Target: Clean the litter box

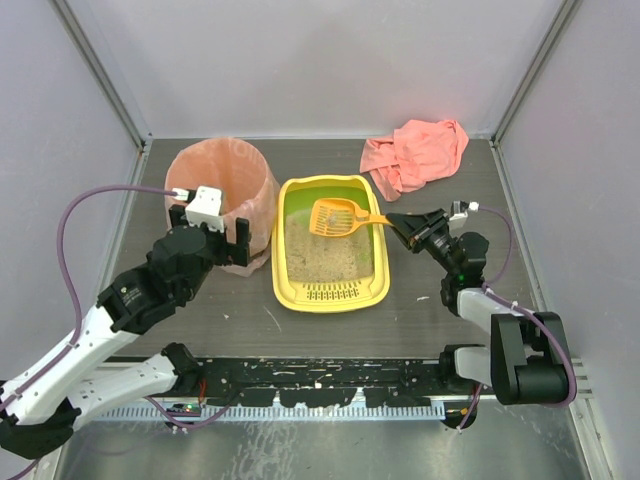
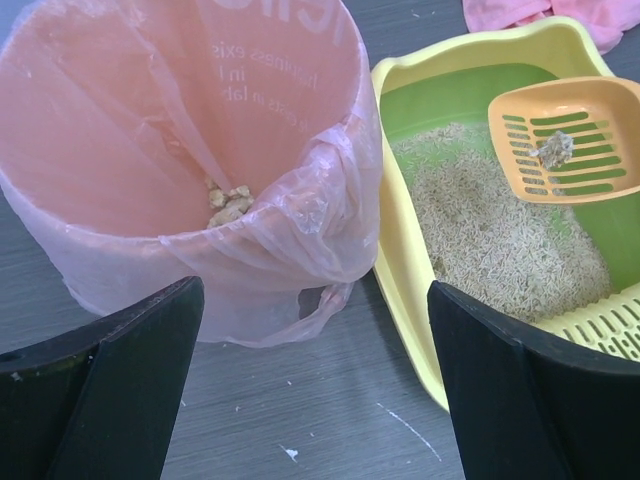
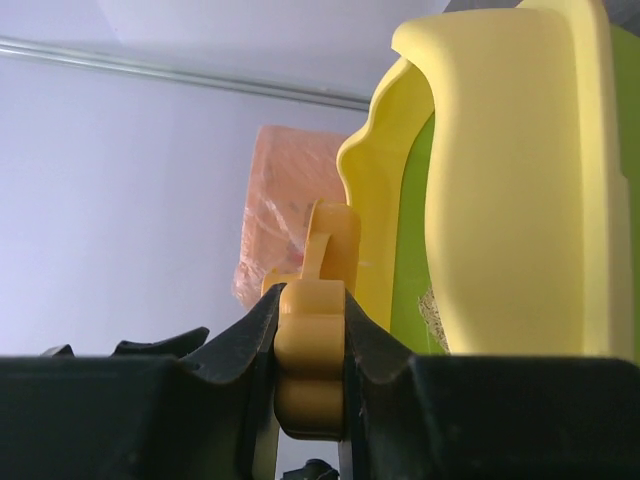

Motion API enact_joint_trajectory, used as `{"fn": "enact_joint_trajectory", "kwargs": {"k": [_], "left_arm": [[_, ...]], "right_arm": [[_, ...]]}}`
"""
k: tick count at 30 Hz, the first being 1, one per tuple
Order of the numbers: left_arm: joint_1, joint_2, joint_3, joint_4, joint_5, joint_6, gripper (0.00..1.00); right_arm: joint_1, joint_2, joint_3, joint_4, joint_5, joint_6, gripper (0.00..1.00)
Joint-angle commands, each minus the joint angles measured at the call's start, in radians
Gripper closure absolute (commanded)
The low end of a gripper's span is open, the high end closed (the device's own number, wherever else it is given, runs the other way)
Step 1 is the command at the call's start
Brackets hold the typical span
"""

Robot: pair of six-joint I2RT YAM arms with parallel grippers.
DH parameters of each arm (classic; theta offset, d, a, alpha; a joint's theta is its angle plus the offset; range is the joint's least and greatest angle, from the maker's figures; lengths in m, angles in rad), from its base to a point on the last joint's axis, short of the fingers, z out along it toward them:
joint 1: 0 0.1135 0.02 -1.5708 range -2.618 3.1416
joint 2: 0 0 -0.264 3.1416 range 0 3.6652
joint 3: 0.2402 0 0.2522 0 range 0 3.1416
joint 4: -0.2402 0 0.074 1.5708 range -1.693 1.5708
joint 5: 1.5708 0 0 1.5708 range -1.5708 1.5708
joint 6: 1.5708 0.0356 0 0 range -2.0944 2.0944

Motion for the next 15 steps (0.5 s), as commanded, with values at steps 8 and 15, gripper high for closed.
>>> {"fn": "enact_joint_trajectory", "kwargs": {"k": [8,15], "left_arm": [[0.184,0.013,0.076,-0.071,0.063,-0.048,0.03],[0.277,-0.025,0.068,-0.09,0.079,-0.018,0.02]], "right_arm": [[0.062,-0.014,0.077,0.005,-0.02,-0.072,0.99],[0.047,-0.032,0.069,-0.024,-0.018,-0.071,0.99]]}}
